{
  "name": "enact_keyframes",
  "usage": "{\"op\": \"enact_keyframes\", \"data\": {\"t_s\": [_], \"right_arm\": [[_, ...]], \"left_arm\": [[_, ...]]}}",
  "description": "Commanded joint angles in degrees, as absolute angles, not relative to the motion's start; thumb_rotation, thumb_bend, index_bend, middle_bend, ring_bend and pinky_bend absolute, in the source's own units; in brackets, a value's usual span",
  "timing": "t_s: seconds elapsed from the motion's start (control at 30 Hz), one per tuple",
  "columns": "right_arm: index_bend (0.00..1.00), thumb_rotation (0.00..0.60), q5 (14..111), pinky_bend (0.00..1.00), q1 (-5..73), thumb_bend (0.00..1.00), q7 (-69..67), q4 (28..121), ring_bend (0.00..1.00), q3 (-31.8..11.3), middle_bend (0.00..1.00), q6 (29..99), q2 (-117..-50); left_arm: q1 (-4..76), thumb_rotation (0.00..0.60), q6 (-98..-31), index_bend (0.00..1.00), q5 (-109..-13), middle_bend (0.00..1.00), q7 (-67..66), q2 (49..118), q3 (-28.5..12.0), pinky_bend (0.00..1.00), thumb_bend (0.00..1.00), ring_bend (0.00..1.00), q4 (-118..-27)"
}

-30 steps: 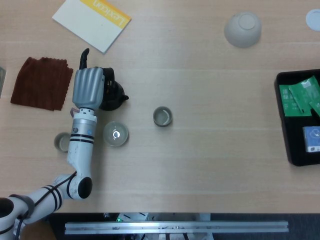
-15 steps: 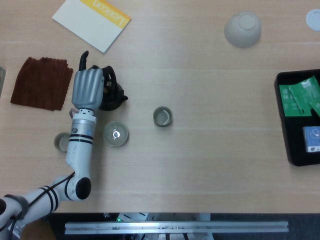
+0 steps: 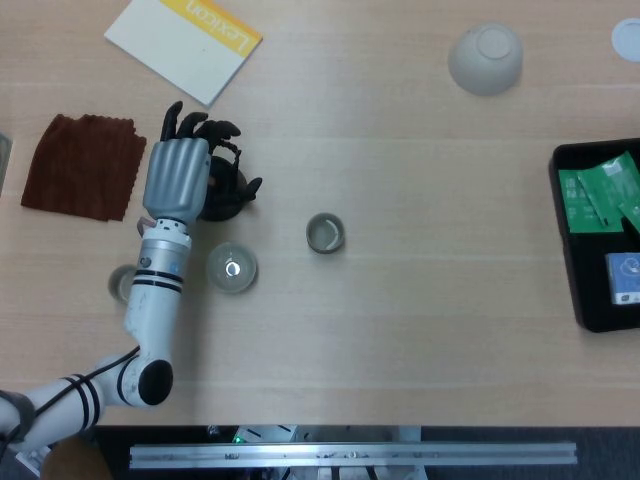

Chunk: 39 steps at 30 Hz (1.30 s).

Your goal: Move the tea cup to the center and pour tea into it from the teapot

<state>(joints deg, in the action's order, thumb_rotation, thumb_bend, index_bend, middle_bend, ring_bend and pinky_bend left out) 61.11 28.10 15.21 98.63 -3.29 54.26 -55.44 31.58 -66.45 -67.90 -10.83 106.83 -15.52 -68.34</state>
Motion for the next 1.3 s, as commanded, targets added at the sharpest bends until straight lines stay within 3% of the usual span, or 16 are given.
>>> {"op": "enact_keyframes", "data": {"t_s": [0.03, 0.2, 0.37, 0.7, 0.97, 1.3], "right_arm": [[0.15, 0.6, 61.11, 0.09, 27.84, 0.28, 14.89, 98.77, 0.04, -3.35, 0.16, 54.51, -55.19], [0.15, 0.6, 61.33, 0.09, 26.45, 0.28, 12.9, 98.78, 0.04, -3.41, 0.16, 55.83, -54.72], [0.15, 0.6, 62.24, 0.09, 23.58, 0.28, 9.48, 98.04, 0.04, -2.82, 0.16, 58.15, -54.65], [0.16, 0.6, 69.86, 0.09, 15.57, 0.28, 5.01, 95.22, 0.04, -0.3, 0.16, 68.65, -55.82], [0.16, 0.6, 76.54, 0.09, 8.45, 0.28, 2.62, 91.36, 0.04, 0.77, 0.17, 80.8, -58.31], [0.16, 0.6, 80.15, 0.09, 3.85, 0.28, 1.64, 89.65, 0.04, 1.34, 0.17, 86.48, -59.68]], "left_arm": [[31.31, 0.358, -67.01, 0.26, -69.52, 0.27, -12.2, 103.93, -14.49, 0.03, 0.18, 0.11, -72.29], [30.14, 0.369, -68.53, 0.26, -71.76, 0.26, -14.89, 97.9, -12.81, 0.03, 0.18, 0.1, -80.43], [28.38, 0.52, -71.53, 0.28, -75.23, 0.26, -15.76, 93.06, -10.8, 0.03, 0.18, 0.1, -84.09], [21.1, 0.597, -79.43, 0.29, -80.5, 0.27, -15.26, 82.53, -5.04, 0.03, 0.18, 0.1, -91.32], [15.5, 0.6, -85.47, 0.31, -83.23, 0.27, -14.73, 76.27, -1.98, 0.03, 0.18, 0.1, -95.93], [10.75, 0.6, -89.69, 0.31, -85.6, 0.27, -15.01, 72.81, 0.29, 0.03, 0.18, 0.1, -100.14]]}}
